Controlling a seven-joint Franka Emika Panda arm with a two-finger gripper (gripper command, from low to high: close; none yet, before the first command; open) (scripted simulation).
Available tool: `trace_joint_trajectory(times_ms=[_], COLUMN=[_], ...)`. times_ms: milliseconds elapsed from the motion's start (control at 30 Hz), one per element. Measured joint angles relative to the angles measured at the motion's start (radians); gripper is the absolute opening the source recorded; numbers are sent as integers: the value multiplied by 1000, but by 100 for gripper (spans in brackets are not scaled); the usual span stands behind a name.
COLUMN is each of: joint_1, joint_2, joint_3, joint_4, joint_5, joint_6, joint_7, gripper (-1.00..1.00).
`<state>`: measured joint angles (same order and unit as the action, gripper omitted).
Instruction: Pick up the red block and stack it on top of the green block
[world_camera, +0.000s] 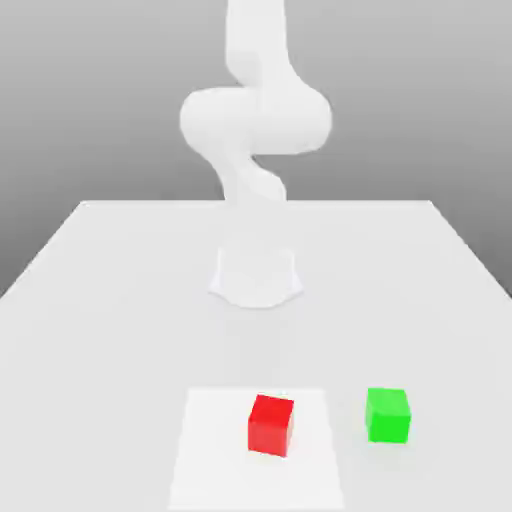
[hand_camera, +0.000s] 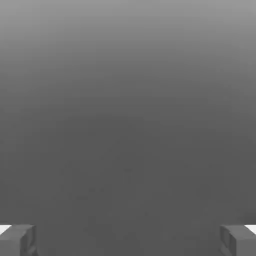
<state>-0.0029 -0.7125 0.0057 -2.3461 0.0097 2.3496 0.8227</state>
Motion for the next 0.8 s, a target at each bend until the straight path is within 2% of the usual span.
trace_joint_trajectory(times_ms=[367, 633, 800], joint_1=[-13, -21, -8], joint_2=[409, 699, 880], joint_3=[41, 66, 47], joint_4=[-211, -362, -369], joint_5=[24, -5, -45], joint_6=[230, 394, 534], joint_7=[121, 240, 286], gripper=[0, 0, 0])
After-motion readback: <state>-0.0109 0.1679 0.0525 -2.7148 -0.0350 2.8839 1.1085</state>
